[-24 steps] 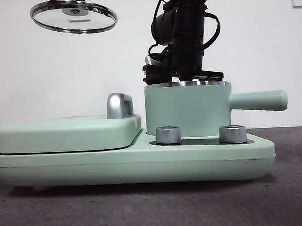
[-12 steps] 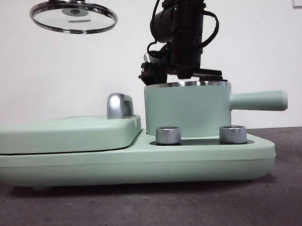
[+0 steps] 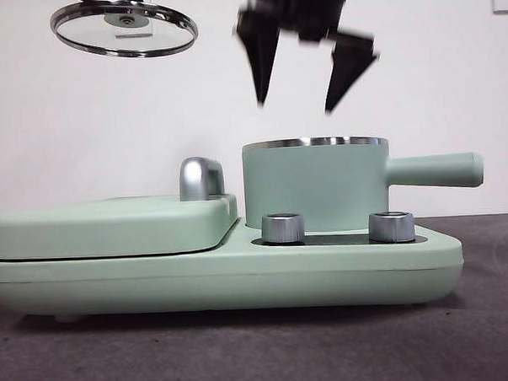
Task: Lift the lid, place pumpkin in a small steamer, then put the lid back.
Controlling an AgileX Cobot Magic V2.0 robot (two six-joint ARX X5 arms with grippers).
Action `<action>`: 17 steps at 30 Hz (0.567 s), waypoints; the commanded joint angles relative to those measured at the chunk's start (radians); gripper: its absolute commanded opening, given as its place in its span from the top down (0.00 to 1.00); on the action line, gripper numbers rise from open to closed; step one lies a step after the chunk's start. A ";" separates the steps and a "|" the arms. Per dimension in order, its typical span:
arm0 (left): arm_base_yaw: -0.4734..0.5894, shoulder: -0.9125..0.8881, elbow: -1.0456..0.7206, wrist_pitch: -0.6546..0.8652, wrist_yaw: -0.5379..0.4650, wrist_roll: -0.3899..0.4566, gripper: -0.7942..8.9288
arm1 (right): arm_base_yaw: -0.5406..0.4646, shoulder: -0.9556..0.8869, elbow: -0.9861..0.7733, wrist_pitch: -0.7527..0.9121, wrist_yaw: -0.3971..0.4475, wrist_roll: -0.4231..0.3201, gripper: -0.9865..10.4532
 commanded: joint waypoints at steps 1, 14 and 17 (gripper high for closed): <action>-0.002 -0.003 0.032 0.030 0.001 -0.009 0.83 | 0.011 -0.092 0.014 -0.082 0.003 0.013 0.44; -0.055 0.027 0.032 0.031 0.001 -0.021 0.83 | 0.091 -0.744 -0.418 -0.081 0.039 0.024 0.45; -0.089 0.050 0.032 0.031 0.001 -0.021 0.83 | 0.124 -0.890 -0.538 -0.081 0.062 0.031 0.45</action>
